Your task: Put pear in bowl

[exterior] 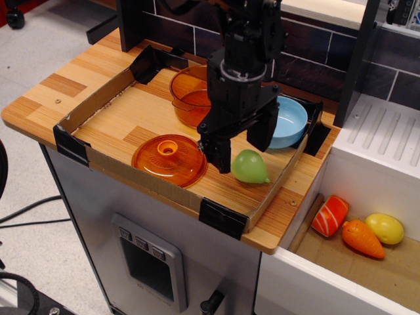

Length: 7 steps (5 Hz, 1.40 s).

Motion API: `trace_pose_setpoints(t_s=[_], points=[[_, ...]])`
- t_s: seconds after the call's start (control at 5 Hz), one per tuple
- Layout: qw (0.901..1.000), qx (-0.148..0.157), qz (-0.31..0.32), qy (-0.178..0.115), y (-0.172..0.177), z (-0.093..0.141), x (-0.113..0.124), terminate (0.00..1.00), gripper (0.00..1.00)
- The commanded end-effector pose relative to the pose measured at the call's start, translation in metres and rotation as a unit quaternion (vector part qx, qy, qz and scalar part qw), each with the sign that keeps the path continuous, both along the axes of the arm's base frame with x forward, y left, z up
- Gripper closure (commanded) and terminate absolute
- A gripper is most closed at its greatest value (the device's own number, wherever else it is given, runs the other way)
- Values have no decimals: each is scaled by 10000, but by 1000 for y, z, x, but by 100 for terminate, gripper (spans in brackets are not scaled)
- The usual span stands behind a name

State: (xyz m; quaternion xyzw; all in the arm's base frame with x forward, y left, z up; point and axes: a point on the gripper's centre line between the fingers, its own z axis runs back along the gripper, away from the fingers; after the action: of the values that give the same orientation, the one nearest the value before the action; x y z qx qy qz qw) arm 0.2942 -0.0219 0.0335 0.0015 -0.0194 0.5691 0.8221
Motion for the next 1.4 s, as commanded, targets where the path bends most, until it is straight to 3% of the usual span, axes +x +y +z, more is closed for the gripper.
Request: trace_pose_setpoints(t_s=[0.0, 0.2, 0.4, 0.8, 1.0, 1.2], points=[[9995, 52, -293, 41, -10, -8, 7, 0, 100], [9994, 94, -329, 40, -13, -13, 10, 0, 100], [9995, -61, -311, -29, -12, -2, 14, 0, 100], [9973, -642, 228, -260, -2, 72, 24, 0, 100], [9958, -691, 412, -431, 0, 84, 39, 0, 100], [9947, -583, 547, -645, 1, 80, 55, 0, 100]])
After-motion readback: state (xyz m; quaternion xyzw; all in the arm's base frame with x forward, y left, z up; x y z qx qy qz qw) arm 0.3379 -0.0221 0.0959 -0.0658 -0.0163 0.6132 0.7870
